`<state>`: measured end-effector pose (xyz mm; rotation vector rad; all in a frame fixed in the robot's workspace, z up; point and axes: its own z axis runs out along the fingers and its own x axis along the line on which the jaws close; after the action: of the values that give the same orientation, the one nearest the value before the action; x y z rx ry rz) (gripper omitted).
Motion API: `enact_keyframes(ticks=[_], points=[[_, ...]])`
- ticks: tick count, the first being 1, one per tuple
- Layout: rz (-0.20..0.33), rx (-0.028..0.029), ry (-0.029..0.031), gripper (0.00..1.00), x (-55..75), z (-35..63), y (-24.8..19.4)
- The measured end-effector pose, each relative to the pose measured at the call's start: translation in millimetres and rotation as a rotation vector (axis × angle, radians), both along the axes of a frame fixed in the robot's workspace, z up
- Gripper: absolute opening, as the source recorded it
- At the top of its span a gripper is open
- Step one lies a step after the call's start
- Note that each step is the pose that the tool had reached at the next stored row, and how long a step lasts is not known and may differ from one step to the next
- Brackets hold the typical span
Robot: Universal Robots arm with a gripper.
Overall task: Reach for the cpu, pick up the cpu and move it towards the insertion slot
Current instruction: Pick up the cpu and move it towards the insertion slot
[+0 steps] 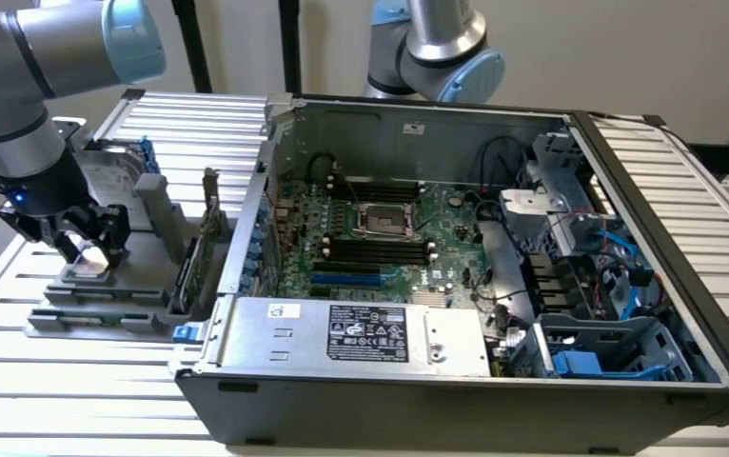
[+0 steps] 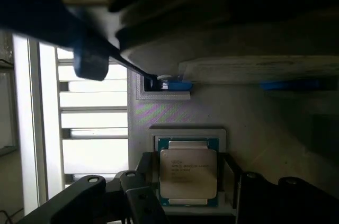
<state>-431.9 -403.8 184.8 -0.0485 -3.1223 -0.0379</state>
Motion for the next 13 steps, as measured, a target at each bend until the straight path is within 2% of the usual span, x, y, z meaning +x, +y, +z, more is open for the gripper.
enact_keyframes(ticks=[3,4,13], points=[[0.000,-0.0001,0.0001,0.60,0.0,0.0,0.0],[0.000,-0.0001,0.0001,0.55,0.0,0.0,0.0],[0.000,0.0000,0.0001,0.55,0.0,1.6,0.0]])
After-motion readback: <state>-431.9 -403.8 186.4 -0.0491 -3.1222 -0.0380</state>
